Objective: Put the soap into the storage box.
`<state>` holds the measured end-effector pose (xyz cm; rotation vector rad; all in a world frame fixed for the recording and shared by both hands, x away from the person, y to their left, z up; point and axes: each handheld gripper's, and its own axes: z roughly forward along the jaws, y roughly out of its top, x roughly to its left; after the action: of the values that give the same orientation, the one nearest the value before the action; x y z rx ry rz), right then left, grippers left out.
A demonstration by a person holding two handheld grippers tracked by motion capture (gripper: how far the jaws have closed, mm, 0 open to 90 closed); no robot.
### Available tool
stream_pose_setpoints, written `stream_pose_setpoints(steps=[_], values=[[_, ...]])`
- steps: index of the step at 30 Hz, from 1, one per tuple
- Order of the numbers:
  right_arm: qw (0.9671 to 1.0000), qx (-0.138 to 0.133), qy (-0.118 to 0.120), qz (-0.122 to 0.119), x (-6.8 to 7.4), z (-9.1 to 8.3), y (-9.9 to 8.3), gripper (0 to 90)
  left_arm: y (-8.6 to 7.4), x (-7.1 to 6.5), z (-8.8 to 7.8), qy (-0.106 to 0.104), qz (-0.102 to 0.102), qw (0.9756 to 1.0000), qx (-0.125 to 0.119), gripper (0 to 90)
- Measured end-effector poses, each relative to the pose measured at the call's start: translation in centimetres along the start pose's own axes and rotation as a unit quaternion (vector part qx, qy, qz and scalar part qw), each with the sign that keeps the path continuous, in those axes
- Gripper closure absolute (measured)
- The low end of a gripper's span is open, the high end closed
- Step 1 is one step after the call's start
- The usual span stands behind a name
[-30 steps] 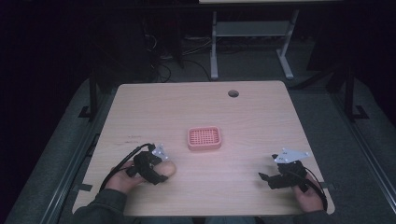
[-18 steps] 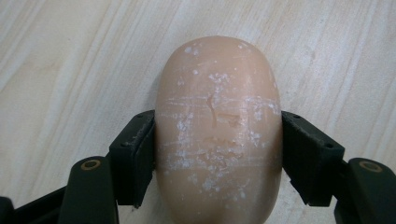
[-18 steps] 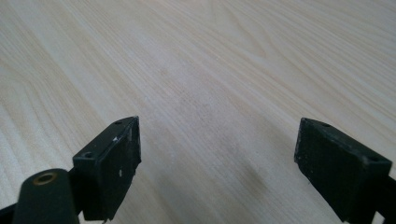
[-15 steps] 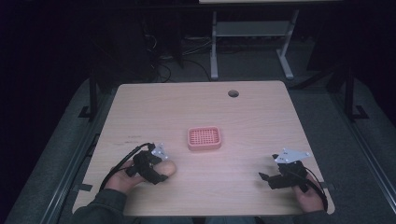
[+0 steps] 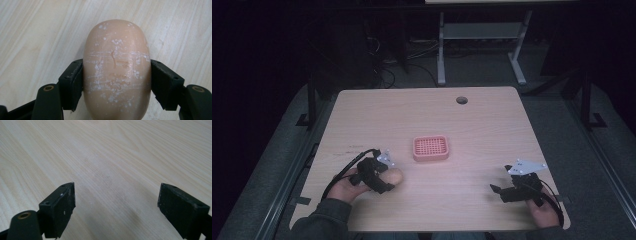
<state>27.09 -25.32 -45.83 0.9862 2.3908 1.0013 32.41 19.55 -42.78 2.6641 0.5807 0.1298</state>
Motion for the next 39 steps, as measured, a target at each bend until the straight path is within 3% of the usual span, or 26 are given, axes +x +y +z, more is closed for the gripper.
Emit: stream_pose_setpoints(steps=[12, 39], values=[[1.0000, -0.004, 0.000, 0.002, -0.1, -0.1, -0.1, 14.1, 1.1, 0.5, -0.1, -0.005, -0.005, 1.0000, -0.002, 32.5], [0.9999, -0.012, 0.001, 0.006, -0.1, -0.3, -0.1, 14.2, 3.7, 1.4, -0.2, -0.013, 0.011, 0.9998, 0.007, 32.5]])
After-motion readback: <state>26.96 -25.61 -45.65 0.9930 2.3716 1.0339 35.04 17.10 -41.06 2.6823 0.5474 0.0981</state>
